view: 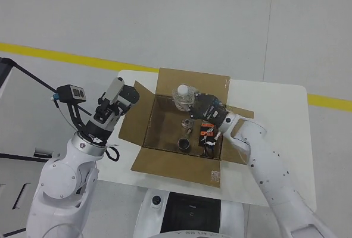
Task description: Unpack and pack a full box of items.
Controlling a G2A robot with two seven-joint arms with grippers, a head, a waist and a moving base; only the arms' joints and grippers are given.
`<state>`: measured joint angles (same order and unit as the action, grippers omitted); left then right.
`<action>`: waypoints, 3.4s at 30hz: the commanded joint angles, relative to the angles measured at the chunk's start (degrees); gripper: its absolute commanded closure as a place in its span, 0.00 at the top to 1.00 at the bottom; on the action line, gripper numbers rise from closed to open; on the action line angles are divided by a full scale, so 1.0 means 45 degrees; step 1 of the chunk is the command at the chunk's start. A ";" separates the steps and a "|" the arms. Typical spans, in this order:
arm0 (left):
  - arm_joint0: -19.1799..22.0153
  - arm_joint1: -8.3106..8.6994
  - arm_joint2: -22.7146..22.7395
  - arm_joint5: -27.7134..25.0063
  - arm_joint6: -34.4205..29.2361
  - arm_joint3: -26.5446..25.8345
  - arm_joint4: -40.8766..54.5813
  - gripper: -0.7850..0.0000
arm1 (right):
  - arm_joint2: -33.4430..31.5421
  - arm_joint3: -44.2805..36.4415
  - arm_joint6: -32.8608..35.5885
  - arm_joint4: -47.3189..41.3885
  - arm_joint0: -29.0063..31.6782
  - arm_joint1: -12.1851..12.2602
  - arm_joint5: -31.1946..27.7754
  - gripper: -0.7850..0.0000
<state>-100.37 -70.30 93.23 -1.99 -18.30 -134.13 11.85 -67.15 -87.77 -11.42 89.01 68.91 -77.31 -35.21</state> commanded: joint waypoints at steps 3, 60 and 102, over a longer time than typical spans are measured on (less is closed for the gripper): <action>0.0000 0.0000 0.0000 0.0000 0.0000 0.0000 0.0000 1.00 | -0.1257 -0.1400 0.0222 -0.0076 0.0820 0.0249 0.0147 0.00; 0.0000 0.0000 0.0000 0.0000 0.0000 0.0000 0.0000 1.00 | -0.5990 0.2923 -0.4376 -0.2130 0.5496 0.0558 0.5718 0.00; 0.0000 0.0000 0.0000 0.0000 0.0000 0.0000 0.0000 1.00 | -0.7320 -0.3524 -0.3470 -0.3348 0.7853 0.0793 0.4614 1.00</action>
<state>-100.37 -70.30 93.23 -1.99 -18.30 -134.13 11.85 -99.47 -100.81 -27.66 73.95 103.54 -73.81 -14.06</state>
